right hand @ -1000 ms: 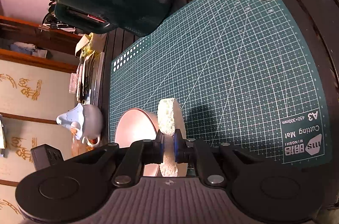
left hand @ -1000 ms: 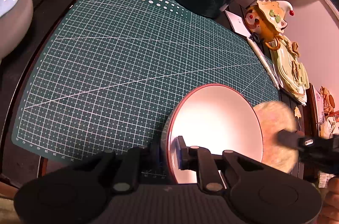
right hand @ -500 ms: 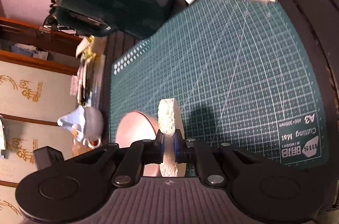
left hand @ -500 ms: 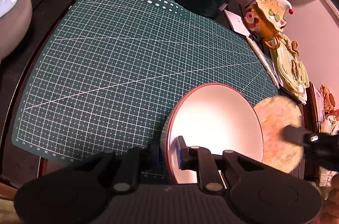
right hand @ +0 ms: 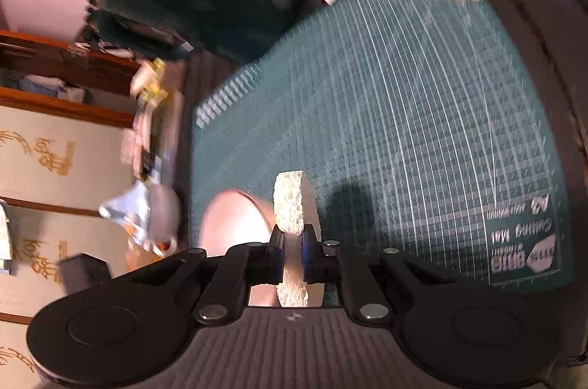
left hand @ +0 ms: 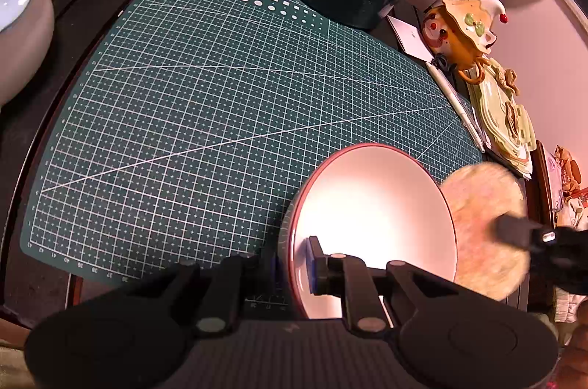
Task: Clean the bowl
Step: 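Scrub the bowl's outer side with the sponge, right tool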
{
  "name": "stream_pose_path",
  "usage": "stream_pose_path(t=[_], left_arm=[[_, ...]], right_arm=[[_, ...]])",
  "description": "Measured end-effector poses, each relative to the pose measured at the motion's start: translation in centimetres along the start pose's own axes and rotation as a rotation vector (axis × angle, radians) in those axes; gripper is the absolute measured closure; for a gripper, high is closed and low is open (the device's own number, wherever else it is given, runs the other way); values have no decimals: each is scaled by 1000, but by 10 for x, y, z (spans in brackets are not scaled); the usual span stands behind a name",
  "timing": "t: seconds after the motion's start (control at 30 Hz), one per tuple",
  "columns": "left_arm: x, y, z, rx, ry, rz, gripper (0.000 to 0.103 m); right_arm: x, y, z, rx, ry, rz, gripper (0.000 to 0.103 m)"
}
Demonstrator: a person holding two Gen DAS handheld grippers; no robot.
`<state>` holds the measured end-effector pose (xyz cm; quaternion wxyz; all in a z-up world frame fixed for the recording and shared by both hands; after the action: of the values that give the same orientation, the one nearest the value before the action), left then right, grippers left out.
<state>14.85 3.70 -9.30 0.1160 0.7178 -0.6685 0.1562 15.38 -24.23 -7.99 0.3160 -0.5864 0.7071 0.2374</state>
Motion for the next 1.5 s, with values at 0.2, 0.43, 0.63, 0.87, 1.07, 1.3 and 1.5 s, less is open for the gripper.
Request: stream_pose_path(t=[0.2,0.43,0.63,0.87,1.07,1.3,1.5], left_arm=[[1,-1,0,0,-2,1,89],[-3,-1,0,-1,1,4,88],[-1,-1,0,-1,-2,5,88],[1,-2,0,-2,-3,6,88],[1,-2,0,-1,-4,7,88],[2,-2,-1,-1,-3,6,88],[2,-2,-1,-1,-4,7,88]], right_arm=[[0,1,9,-17,8,-4,94],[2,2,14,-41,22,11,94],[-2,2,6,-7,11,-7,94],[2,-1,15,-41,25,10,94],[-6,1,8,-13,14,-21,94],[-2,-1,15,-43,43,-5,94],[-12,1,0,13,31,-50,94]])
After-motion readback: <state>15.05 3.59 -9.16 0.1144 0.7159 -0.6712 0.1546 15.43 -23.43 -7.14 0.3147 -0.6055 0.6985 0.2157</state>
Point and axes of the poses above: each gripper's, at about its wrist camera, not at the fingertips, and z roughly the way its jaws point, x to its right, y to its underside, the point moved 1 cm from there along z, roughly the way its jaws point, and after that the axes turned 13 degrees about -x, right-handed, at the moved point
